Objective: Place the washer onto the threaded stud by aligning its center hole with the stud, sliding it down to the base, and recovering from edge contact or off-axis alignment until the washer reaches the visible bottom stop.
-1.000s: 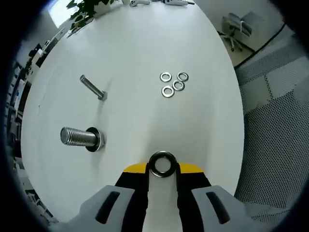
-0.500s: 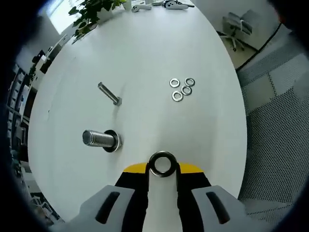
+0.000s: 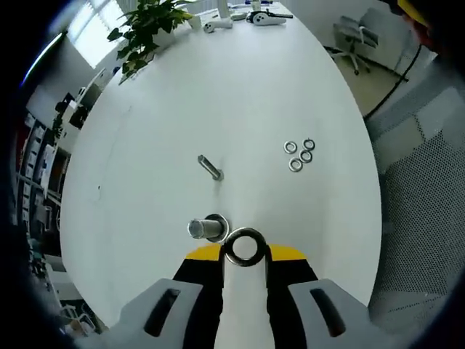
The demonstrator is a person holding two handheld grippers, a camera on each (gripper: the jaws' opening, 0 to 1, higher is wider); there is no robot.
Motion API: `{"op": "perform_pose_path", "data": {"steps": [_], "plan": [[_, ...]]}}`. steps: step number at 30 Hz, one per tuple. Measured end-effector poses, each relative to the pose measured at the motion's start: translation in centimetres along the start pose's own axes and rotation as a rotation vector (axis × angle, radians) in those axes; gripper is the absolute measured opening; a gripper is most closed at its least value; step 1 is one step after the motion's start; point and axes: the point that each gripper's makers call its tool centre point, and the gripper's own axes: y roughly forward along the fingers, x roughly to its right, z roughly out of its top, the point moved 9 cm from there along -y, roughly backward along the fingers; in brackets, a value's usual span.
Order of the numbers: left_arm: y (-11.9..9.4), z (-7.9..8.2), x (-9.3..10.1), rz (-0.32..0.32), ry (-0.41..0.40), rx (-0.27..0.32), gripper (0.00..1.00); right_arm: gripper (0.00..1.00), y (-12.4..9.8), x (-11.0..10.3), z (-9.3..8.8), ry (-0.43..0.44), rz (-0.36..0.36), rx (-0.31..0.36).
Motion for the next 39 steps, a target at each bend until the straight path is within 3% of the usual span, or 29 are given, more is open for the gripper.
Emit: {"op": "perform_pose_path", "data": {"steps": [10, 19, 39], "plan": [[0.1, 1.4, -1.9, 0.039, 0.009, 0.002, 0.19, 0.34, -0.1, 0.1, 0.0, -0.003, -0.006, 0.003], [0.7, 1.4, -3.7, 0.063, -0.023, -0.021, 0.19, 0.34, -0.1, 0.1, 0.0, -0.002, -0.006, 0.000], [1.5, 1.6, -3.6, 0.029, -0.034, -0.064, 0.19, 0.34, 0.0, 0.1, -0.1, 0.005, 0.004, -0.003]]}}
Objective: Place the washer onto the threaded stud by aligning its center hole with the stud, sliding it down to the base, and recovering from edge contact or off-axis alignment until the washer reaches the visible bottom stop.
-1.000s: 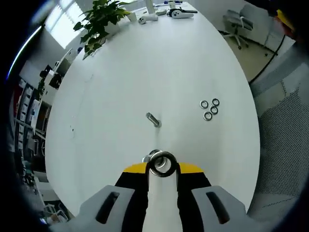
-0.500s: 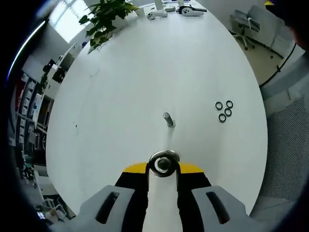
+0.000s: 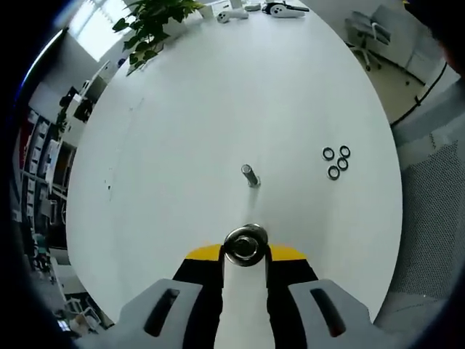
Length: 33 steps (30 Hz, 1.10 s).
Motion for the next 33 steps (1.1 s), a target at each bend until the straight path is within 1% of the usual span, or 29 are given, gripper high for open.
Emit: {"op": "perform_pose_path", "data": {"steps": [8, 11, 14, 18, 24, 26, 27, 29, 33], "plan": [[0.2, 0.1, 0.1, -0.012, -0.014, -0.020, 0.20, 0.34, -0.1, 0.0, 0.0, 0.004, -0.001, 0.004], [0.3, 0.1, 0.0, -0.018, -0.039, -0.025, 0.20, 0.34, 0.0, 0.0, 0.0, 0.003, -0.001, 0.004], [0.4, 0.1, 0.0, -0.017, -0.043, -0.028, 0.20, 0.34, -0.1, 0.0, 0.0, 0.003, -0.001, 0.005], [0.8, 0.1, 0.1, -0.013, -0.004, -0.042, 0.20, 0.34, -0.1, 0.0, 0.0, 0.001, -0.001, 0.006], [1.0, 0.0, 0.2, -0.020, -0.019, -0.046, 0.21, 0.34, 0.0, 0.0, 0.0, 0.001, 0.000, 0.004], [1.3, 0.0, 0.1, -0.007, 0.007, -0.049, 0.25, 0.34, -0.1, 0.0, 0.0, -0.003, -0.001, 0.002], [1.3, 0.0, 0.1, -0.006, 0.002, -0.046, 0.28, 0.34, -0.1, 0.0, 0.0, -0.002, -0.001, 0.000], [1.3, 0.3, 0.2, -0.007, -0.016, -0.024, 0.27, 0.34, 0.0, 0.0, 0.0, -0.005, -0.002, -0.003], [0.7, 0.6, 0.1, 0.007, -0.017, 0.003, 0.26, 0.34, 0.1, -0.2, 0.0, -0.015, 0.003, -0.011]]}}
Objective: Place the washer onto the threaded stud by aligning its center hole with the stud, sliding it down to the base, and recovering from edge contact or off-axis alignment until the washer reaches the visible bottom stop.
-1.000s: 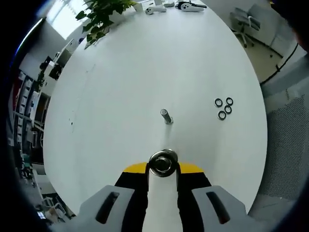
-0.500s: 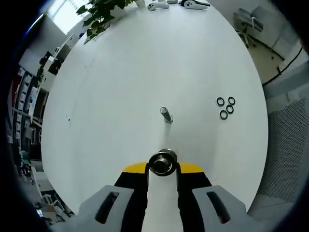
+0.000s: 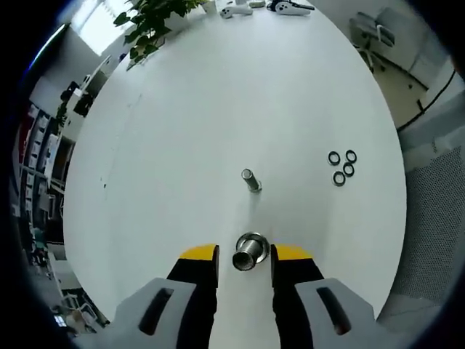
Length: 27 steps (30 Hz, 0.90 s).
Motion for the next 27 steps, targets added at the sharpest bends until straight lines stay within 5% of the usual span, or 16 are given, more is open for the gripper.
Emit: {"op": "perform_pose_path", "data": {"steps": [15, 27], "plan": [[-3.9, -2.5, 0.3, 0.040, -0.180, 0.174, 0.24, 0.34, 0.3, -0.3, -0.3, -0.033, 0.001, -0.041], [-10.0, -5.1, 3.5, 0.057, -0.421, 0.479, 0.24, 0.34, 0.7, -0.9, -0.6, -0.093, 0.004, -0.086]]}}
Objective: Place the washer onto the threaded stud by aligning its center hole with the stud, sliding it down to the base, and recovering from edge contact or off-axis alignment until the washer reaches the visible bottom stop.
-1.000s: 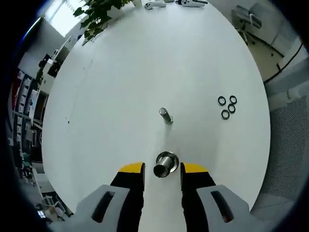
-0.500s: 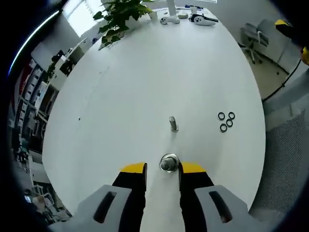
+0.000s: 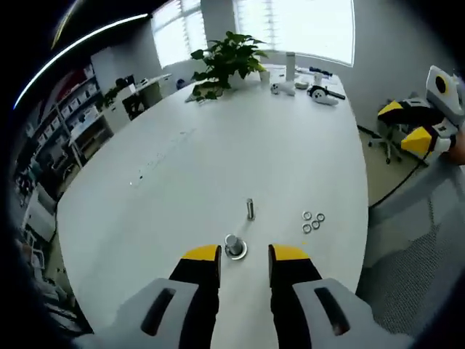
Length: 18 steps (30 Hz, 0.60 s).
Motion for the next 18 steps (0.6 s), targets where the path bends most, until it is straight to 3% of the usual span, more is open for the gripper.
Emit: {"op": "perform_pose_path", "data": {"steps": [6, 9, 12, 15, 18], "plan": [[-3.3, -0.7, 1.5, 0.009, -0.133, 0.129, 0.25, 0.35, 0.1, -0.2, -0.1, -0.014, -0.003, -0.023], [-4.9, -1.1, 2.8, -0.030, -0.209, 0.240, 0.26, 0.35, 0.1, -0.2, -0.1, -0.019, -0.008, -0.026], [-6.5, -1.9, 3.8, -0.019, -0.269, 0.317, 0.27, 0.35, 0.0, -0.1, -0.2, -0.016, -0.021, -0.031], [-8.0, -2.8, 5.0, -0.008, -0.272, 0.364, 0.27, 0.35, 0.1, -0.1, -0.4, -0.019, -0.029, -0.046], [-9.4, -3.2, 6.4, -0.021, -0.263, 0.457, 0.30, 0.35, 0.2, -0.3, -0.3, -0.027, -0.029, -0.049]]}}
